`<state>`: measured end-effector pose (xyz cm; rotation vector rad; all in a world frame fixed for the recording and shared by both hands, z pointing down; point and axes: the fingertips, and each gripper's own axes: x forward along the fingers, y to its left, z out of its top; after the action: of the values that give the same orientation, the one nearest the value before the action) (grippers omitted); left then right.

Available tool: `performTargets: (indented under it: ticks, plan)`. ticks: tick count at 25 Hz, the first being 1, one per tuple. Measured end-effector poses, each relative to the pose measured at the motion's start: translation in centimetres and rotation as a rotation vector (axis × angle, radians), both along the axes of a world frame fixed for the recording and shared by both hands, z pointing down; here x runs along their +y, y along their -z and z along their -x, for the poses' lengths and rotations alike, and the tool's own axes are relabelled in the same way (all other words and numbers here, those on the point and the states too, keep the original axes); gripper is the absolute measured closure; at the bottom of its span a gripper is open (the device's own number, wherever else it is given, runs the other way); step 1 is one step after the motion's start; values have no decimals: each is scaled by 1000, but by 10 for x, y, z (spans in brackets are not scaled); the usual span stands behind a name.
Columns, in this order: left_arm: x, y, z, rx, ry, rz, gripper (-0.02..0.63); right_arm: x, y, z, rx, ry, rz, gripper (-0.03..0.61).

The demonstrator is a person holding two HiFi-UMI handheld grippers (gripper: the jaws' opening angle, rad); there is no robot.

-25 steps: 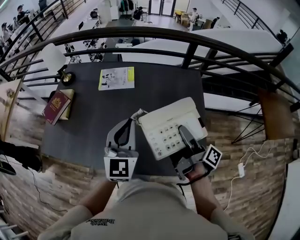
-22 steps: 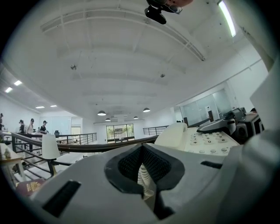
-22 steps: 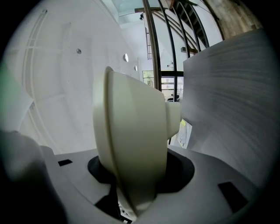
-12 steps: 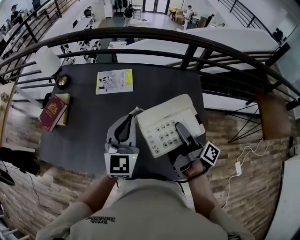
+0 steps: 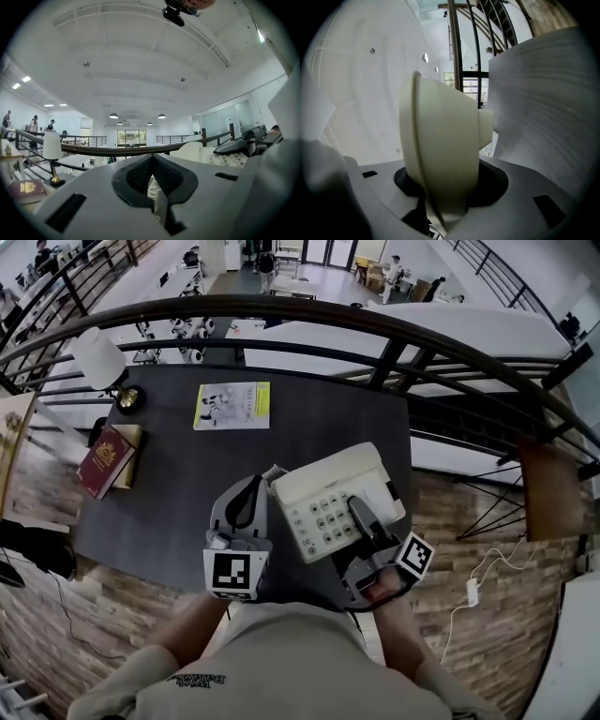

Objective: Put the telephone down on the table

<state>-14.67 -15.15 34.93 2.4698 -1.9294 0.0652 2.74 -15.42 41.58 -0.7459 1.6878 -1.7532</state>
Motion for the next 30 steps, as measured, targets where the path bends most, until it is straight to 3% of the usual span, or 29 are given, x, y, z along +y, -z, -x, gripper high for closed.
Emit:
performTargets:
  ticks: [8, 19, 23, 30]
  plan:
    - [-49, -23, -9, -24, 44, 20, 611, -53, -20, -3, 19, 22, 30, 370]
    - [-172, -62, -12, -42, 67, 40, 611, -191, -55, 9, 22, 1, 44, 370]
    - [-214, -92, -11, -30, 73, 36, 611, -240, -80, 13, 35, 4, 32, 370]
    - [-269, -154, -6, -67, 97, 114, 611, -301, -145, 18, 80, -17, 93, 370]
